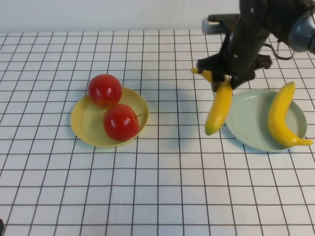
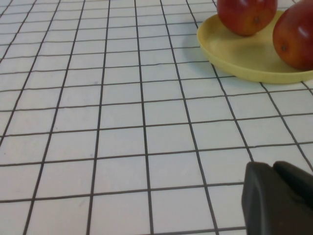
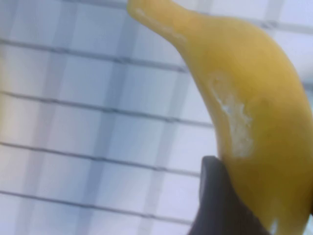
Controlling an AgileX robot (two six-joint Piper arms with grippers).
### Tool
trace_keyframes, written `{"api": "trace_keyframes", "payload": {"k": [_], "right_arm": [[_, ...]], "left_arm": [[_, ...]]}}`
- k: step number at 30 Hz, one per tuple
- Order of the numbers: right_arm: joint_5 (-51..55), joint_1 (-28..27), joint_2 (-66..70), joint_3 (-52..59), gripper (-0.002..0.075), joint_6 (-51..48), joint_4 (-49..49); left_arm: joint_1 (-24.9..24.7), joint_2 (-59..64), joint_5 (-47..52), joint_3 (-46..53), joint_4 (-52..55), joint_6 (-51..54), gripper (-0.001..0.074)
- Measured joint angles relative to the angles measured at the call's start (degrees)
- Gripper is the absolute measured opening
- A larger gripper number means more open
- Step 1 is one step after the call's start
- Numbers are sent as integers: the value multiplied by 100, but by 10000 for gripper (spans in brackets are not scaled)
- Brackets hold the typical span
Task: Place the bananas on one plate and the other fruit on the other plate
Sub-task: Put another type of fruit in the right plate
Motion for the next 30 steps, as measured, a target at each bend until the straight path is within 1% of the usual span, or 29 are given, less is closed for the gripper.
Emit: {"api": "trace_keyframes", "payload": {"k": [5,8,11,19,23,25,28,30], "right_arm": [[0,-387,-633,1422,318,-23,-461],[0,-566,-749,1898,318,-23,-542],[-146,-636,-746,2232,318,-23,-555],[-675,-741,-746,2314,323,-47,-508],[-904,-755,-746,2314,372,-47,-531],[-970,-755,-746,2314,382,-47,-539],[-1010,-755,-746,2314,378,-47,-539],[-1022,-755,-774,2324,358,-47,-539]], "left_arm": [[0,0,0,0,0,0,-3],[0,0,0,0,0,0,-3],[0,0,0,0,0,0,-3],[0,0,0,0,0,0,-3],[0,0,0,0,0,0,-3],[0,0,0,0,0,0,-3],[0,0,0,0,0,0,-3],[0,0,0,0,0,0,-3]]}}
